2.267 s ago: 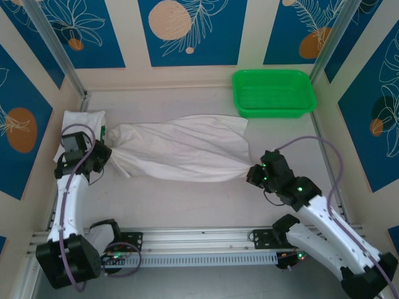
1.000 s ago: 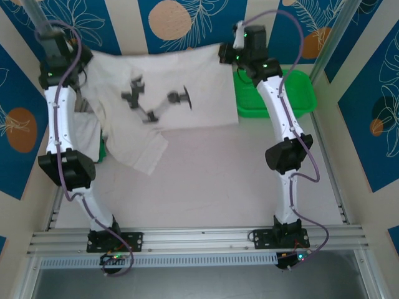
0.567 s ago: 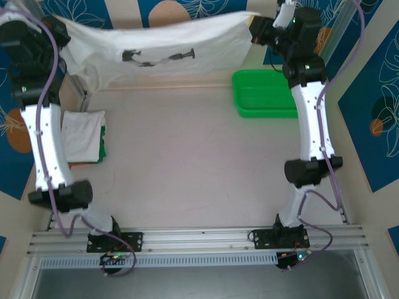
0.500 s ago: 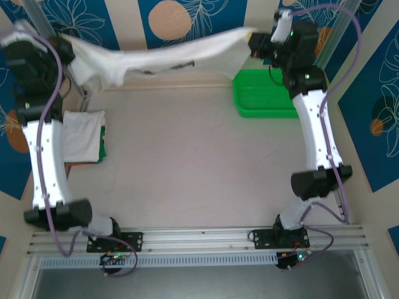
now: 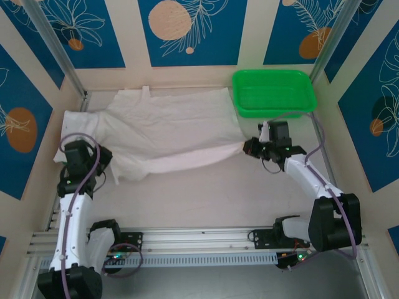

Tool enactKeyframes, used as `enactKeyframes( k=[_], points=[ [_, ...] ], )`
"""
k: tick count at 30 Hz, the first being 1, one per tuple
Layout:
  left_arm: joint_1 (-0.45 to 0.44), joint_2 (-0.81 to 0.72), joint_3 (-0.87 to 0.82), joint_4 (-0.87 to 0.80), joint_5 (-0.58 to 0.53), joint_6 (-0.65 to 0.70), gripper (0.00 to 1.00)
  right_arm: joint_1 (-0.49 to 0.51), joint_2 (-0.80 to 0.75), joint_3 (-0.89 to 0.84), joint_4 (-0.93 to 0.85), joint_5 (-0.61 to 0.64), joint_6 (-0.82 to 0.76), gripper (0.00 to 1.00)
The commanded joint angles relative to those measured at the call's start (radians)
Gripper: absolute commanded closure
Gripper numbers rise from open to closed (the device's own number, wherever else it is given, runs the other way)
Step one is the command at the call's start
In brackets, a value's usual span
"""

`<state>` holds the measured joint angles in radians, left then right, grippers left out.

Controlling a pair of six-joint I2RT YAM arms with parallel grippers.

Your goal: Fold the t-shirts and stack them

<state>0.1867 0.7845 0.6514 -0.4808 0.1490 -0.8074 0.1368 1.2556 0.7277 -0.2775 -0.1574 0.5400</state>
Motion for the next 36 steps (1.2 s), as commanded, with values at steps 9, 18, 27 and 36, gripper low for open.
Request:
enactKeyframes(
  k=[9, 18, 27, 36],
  points=[
    [-0.002, 0.045, -0.157, -0.12, -0.044, -0.086, 1.0, -0.041, 0.057, -0.111, -0.041, 0.19, 0.152, 1.0],
    [-0.002, -0.059, -0.169, -0.314, -0.048, -0.143, 1.0, -0.103, -0.025, -0.148, -0.16, 0.211, 0.166, 1.0],
    [-0.002, -0.07, -0.137, -0.402, -0.072, -0.13, 0.72, -0.134, -0.179, -0.19, -0.215, 0.171, 0.145, 0.66],
    [-0.01, -0.052, 0.046, -0.275, -0.147, 0.137, 0.0, -0.063, -0.211, -0.077, -0.08, 0.198, -0.033, 0.28]
  ],
)
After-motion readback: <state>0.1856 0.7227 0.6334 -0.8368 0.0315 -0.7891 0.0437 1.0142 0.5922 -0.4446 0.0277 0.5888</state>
